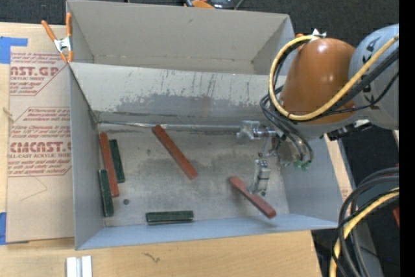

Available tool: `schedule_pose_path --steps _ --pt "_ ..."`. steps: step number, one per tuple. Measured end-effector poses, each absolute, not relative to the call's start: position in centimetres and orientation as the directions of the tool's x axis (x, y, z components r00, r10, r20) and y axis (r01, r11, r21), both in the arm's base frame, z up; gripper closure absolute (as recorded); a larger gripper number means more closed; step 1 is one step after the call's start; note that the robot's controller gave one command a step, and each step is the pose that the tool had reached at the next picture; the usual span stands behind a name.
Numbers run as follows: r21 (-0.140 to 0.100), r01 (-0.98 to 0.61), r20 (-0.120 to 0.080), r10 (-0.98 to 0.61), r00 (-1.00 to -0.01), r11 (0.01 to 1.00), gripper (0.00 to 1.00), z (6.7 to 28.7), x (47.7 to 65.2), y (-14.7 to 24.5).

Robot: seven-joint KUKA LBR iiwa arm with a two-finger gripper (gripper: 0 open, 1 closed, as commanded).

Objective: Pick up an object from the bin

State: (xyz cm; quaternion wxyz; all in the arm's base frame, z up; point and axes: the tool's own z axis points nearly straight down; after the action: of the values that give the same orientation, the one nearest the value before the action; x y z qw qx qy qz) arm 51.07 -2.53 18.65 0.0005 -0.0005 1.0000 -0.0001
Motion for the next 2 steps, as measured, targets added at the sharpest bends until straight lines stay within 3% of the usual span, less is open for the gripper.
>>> schedule_pose_path --steps 1,2 --pt "0.002 -0.090 0.007 -0.090 -0.996 0.996 0.00 6.5 51.0 -6.5" --pt "0.003 -0.201 -0.007 -0.201 -0.980 0.980 0.00 9.5 56.5 6.1"
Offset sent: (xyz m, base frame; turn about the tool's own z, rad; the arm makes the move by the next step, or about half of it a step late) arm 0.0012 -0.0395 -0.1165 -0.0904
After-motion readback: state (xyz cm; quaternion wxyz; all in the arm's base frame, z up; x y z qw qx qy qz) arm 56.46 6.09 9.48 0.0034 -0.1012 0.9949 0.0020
